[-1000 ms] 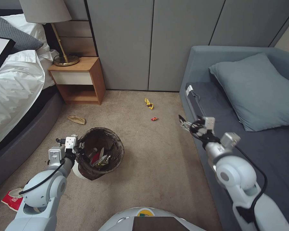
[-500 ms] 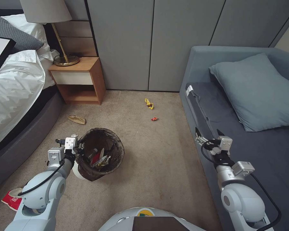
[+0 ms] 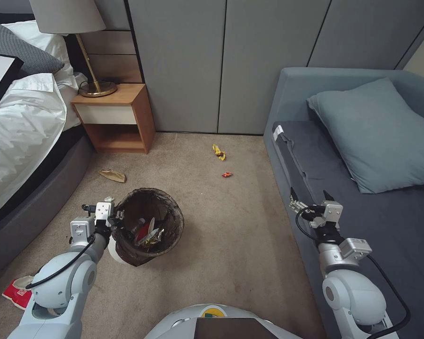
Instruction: Pick up the trash bin, then pick up the garbage from the floor and place it into the trash bin.
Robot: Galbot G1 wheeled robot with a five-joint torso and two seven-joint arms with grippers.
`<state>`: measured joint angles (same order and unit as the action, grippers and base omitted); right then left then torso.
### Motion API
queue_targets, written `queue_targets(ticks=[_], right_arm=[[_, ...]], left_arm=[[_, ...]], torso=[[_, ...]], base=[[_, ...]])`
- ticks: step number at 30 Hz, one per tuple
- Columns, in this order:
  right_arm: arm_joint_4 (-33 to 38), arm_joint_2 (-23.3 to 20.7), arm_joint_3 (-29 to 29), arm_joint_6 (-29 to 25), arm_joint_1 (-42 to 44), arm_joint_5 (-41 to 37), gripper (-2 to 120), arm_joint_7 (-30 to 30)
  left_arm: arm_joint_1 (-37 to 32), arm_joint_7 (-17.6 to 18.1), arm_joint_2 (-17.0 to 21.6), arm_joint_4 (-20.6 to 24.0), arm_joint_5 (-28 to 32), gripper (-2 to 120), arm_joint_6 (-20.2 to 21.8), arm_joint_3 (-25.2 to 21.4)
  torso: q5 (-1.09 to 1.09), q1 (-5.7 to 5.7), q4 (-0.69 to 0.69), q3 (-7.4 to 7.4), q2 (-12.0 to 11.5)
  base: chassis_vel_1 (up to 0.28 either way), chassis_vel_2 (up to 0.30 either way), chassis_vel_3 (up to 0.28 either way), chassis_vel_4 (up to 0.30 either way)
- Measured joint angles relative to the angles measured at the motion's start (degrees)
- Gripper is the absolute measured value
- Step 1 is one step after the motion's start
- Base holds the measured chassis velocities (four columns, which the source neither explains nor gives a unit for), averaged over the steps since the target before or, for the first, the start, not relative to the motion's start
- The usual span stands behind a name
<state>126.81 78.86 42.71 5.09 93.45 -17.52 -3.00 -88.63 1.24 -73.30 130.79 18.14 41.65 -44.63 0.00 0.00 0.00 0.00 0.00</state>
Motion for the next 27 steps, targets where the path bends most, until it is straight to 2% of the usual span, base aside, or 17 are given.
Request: queue_targets(ticks=[22,27], right_arm=[[-0.66,-0.18,0.03,0.53,-1.24,-1.25,100,0.08],[-0.7,-0.22,-0.07,0.66,-1.32,-1.25,100,0.04]], left_arm=[[0.03,-0.04,0.05,0.85,-0.08,7,0.22,0.05],[-0.43,-0.02,0.28,3.46,0.64,7,0.42,-0.48]], torso=[[0.0,0.0,0.0,0.0,0.0],[0.0,0.0,0.0,0.0,0.0]], base=[[0.0,0.0,0.0,0.0],[-0.009,0.007,0.009,-0.01]])
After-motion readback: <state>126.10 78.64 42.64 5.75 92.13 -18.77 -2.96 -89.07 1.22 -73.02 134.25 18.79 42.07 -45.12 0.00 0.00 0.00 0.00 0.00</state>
